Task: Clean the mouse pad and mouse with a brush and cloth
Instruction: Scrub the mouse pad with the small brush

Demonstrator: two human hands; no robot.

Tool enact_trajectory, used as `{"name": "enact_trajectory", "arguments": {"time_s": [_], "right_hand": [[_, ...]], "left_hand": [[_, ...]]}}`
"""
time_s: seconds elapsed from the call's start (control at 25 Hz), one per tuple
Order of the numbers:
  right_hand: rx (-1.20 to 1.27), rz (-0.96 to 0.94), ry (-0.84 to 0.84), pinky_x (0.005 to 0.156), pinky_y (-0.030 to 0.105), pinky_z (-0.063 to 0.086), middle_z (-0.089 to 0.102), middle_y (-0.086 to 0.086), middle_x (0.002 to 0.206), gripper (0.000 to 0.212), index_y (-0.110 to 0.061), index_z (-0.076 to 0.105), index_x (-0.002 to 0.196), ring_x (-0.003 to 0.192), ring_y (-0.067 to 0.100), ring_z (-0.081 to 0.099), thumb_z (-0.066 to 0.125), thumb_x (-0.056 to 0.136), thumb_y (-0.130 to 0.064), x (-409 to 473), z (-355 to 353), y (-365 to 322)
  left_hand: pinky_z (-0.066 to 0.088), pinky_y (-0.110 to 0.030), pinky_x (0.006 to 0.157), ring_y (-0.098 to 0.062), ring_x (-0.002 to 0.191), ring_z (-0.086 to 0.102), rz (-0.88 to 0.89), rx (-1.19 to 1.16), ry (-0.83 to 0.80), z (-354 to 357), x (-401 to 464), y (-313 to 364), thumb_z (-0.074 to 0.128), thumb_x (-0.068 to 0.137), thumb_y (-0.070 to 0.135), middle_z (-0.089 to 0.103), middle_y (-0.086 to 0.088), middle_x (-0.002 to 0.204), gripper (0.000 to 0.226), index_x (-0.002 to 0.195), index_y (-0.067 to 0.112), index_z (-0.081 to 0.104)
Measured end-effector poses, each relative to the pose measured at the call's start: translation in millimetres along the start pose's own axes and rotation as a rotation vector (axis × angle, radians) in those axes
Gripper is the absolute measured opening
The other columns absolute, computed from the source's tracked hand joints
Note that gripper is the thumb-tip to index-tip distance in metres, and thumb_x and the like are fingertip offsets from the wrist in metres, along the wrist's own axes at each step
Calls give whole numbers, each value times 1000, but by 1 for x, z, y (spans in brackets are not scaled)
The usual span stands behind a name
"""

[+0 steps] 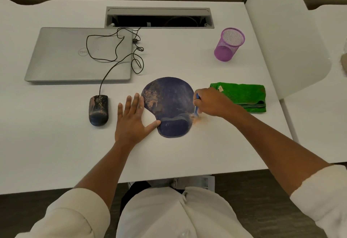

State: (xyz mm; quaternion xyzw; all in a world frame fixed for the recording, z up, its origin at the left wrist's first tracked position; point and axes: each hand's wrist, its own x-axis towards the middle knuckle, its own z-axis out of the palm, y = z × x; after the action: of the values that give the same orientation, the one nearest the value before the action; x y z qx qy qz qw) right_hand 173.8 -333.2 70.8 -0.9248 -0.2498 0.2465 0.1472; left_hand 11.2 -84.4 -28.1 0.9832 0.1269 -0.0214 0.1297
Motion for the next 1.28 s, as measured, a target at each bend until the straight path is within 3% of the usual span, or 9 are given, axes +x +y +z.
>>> {"name": "enact_trajectory", "arguments": {"time_s": [0.32, 0.44, 0.56, 0.72, 0.8, 0.92, 1.04, 1.2, 1.28], "right_hand": [[137, -40, 193, 67, 38, 50, 63, 4, 87, 14, -15, 57, 97, 76, 22, 60, 43, 96, -19, 63, -16, -50], [-48, -11, 1, 63, 33, 42, 60, 3, 81, 10, -16, 54, 87, 77, 24, 59, 45, 92, -15, 58, -12, -46], [-84, 32, -165, 63, 31, 46, 70, 7, 79, 10, -14, 58, 85, 81, 25, 65, 49, 87, -10, 59, -28, -39], [193, -17, 129, 71, 35, 55, 69, 9, 90, 15, -11, 62, 99, 81, 21, 68, 49, 95, -16, 72, -34, -51], [245, -101, 41, 68, 33, 54, 69, 8, 89, 14, -11, 61, 101, 75, 15, 67, 49, 97, -18, 66, -21, -57], [51, -151, -146, 76, 43, 55, 70, 4, 80, 10, -14, 60, 92, 76, 19, 68, 51, 94, -18, 57, -14, -44], [-90, -114, -300, 73, 35, 50, 73, 0, 72, 8, -16, 60, 85, 72, 13, 64, 53, 89, -14, 56, -34, -28], [160, -169, -73, 64, 26, 44, 73, -2, 76, 11, -16, 63, 95, 66, 2, 61, 52, 92, -20, 52, -28, -44], [120, -178, -77, 63, 29, 46, 73, -2, 77, 12, -18, 63, 94, 68, 5, 62, 52, 92, -21, 49, -12, -51]], "left_hand": [[-4, -49, 127, -22, 158, -11, 6, 11, -5, -1, 0, 1, 21, 82, 92, -3, 0, 172, 110, 164, 21, 1], [-4, -49, 127, -22, 158, -10, 6, 13, 2, 0, 0, 0, 21, 82, 92, -2, 0, 172, 111, 164, 20, 1], [-4, -49, 127, -22, 158, -10, 10, 20, 6, 1, 1, -1, 20, 82, 93, -3, -1, 172, 111, 164, 20, 1], [-5, -49, 127, -22, 158, -11, 9, 18, 10, 3, 0, -2, 22, 83, 92, -3, -1, 172, 111, 164, 19, 1], [-4, -50, 127, -22, 158, -10, 10, 8, 12, 2, 1, -1, 23, 83, 92, -2, -1, 172, 111, 164, 19, 2], [-3, -50, 127, -23, 158, -8, 9, 0, 17, 2, 0, -1, 27, 83, 91, -1, -1, 172, 111, 164, 18, 4], [-2, -51, 127, -23, 158, -8, 5, 6, 18, 3, 0, -1, 27, 84, 90, 0, -1, 172, 110, 164, 18, 3], [-2, -52, 127, -23, 158, -10, 12, 13, 21, 4, 0, -3, 25, 84, 91, -2, -2, 172, 111, 164, 18, 2], [-2, -51, 127, -23, 158, -11, 13, 16, 20, 5, 1, -3, 24, 84, 91, -3, -2, 172, 110, 164, 19, 2]]}}
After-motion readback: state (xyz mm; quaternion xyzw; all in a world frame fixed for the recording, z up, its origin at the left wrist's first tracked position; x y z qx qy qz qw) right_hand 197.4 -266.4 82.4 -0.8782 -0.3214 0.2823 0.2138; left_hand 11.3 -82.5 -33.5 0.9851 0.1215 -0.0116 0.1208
